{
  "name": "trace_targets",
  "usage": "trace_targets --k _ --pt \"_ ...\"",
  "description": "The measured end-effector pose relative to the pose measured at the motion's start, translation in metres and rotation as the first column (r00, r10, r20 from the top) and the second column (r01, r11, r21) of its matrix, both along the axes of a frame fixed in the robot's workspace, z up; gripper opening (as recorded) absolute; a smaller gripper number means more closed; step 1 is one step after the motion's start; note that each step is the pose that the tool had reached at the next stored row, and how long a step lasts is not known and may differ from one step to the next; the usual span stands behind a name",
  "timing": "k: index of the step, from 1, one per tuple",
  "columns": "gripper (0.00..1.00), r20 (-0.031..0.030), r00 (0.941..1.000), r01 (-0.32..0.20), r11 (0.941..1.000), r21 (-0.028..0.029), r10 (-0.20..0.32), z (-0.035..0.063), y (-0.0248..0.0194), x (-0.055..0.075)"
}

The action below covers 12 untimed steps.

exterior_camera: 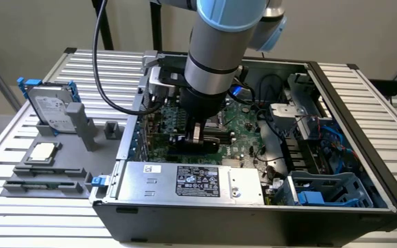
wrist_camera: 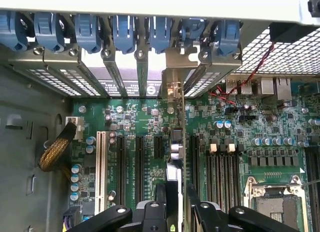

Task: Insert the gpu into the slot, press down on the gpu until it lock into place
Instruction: 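Insert the gpu into the slot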

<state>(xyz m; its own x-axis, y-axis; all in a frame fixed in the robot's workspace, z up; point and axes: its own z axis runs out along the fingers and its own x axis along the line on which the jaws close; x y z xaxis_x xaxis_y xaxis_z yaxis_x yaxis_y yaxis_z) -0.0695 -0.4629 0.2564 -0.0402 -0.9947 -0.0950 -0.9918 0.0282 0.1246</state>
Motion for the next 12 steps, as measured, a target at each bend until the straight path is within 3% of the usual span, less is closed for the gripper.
trace_targets --k 5,12 --pt "0.26 -0.0113 0.9999 0.000 1.0000 -0.0009 0.000 0.0025 0.0000 0.0001" --pt "0.26 -0.0124 0.9999 0.000 1.0000 -0.0008 0.000 0.0019 0.0000 0.0052"
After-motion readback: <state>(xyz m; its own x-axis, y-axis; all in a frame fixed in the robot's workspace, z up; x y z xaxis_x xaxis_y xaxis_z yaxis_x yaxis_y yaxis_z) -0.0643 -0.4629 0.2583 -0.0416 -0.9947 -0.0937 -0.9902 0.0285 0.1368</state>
